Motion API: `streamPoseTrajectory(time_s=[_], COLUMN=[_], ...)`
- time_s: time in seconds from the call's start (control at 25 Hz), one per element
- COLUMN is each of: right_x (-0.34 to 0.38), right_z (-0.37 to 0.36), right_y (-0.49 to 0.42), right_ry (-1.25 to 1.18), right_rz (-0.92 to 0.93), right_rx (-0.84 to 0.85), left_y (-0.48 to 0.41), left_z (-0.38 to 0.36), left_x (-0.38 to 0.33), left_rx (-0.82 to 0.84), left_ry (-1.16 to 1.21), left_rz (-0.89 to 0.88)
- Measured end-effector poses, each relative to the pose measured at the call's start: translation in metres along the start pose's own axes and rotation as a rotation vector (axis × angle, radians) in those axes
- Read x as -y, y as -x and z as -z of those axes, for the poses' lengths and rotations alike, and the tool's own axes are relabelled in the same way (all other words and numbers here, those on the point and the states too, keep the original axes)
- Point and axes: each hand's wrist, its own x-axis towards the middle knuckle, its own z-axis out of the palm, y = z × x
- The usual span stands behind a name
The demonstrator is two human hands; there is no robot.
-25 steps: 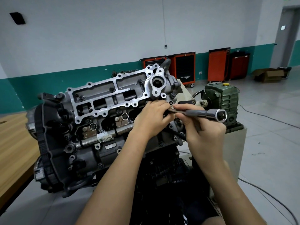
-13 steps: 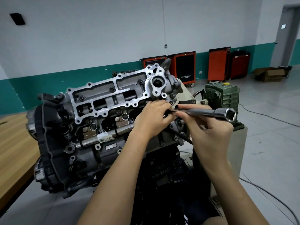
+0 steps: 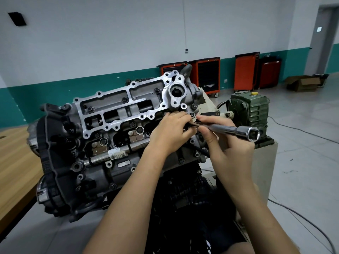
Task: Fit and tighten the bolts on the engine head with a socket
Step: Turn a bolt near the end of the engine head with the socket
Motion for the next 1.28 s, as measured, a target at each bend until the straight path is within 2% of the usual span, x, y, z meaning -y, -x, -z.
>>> streamPoseTrajectory(time_s=[0.08,0.28,0.36,0.48,0.64,0.72,0.84,1.04,1.2,1.28], right_x=[0.0,-0.0012,-0.0004,-0.0028,-0.0051,-0.0017,-0.0026,-0.0041,-0.0012,-0.0038], right_z=[-0.0017,0.0006,0.0004,-0.0015,-0.0012,-0.0025,-0.0049,-0.0036,-0.0036,-0.0035], right_y=[0.0011,-0.0045,-0.0017,0.0009,-0.0036,-0.0012,0.0038,-0.0037,0.0004,-0.0019], right_ry=[0.03,-0.003,-0.011,-0.002,-0.007,-0.043,0.039,0.011,0.039,0.069], right_rz=[0.025,0.019,-0.013,0.032,0.009,-0.022,0.027,0.011,0.04,0.055], right_rx=[0.024,-0.077,-0.033,0.041,-0.046,-0.02,0.024,-0.071,0.007,-0.02], left_y=[0.0,0.0009,0.0004,0.0007,0.0006,0.0002,0.0008,0.0009,0.0005,0.0005], left_z=[0.0002,0.0004,0.0002,-0.0002,0.0012,0.0017,0.0013,0.0029,0.0013,0.0006], left_x=[-0.0003,-0.0014,-0.0006,-0.0009,-0.0017,-0.0012,-0.0008,-0.0028,-0.0019,-0.0015], left_rx=[0.008,-0.003,0.005,0.009,0.022,0.032,0.018,0.031,0.022,0.014], left_ry=[-0.009,0.002,-0.006,-0.017,-0.009,0.007,0.001,0.001,-0.004,-0.004], left_rz=[0.005,0.003,0.003,0.006,0.005,0.003,0.007,0.009,0.01,0.011])
